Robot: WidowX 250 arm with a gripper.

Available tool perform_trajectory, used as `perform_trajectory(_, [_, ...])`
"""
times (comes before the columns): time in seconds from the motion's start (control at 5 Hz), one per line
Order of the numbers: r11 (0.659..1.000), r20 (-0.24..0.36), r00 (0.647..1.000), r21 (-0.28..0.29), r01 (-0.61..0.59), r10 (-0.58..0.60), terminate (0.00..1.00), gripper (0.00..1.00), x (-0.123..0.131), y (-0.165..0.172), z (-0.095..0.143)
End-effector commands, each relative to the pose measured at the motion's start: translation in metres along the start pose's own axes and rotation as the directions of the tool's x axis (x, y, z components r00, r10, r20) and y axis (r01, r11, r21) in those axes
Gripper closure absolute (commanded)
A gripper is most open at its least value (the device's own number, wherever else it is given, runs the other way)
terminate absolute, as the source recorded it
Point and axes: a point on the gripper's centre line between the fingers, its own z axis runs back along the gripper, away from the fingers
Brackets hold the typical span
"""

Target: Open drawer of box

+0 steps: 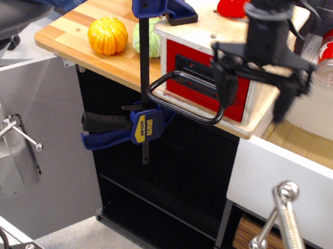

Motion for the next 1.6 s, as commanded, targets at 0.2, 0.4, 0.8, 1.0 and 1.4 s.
perform_trajectory(0.2, [0.997, 0.069, 0.996, 0.051, 0.059, -0.062, 0.0, 0.0, 0.018, 0.036, -0.001])
perform_trajectory(0.4, [0.995, 0.065, 0.995, 0.061, 0.077, -0.081, 0.0, 0.0, 0.019, 0.047, -0.002])
perform_trajectory(0.8, [0.992, 0.05, 0.993, 0.076, 0.102, -0.106, 0.0, 0.0, 0.021, 0.072, -0.012])
perform_trajectory(1.0, [0.986, 0.065, 0.989, 0.107, 0.128, -0.136, 0.0, 0.0, 0.022, 0.081, -0.023])
perform_trajectory(1.4, [0.979, 0.078, 0.984, 0.142, 0.148, -0.16, 0.0, 0.0, 0.001, 0.073, -0.043])
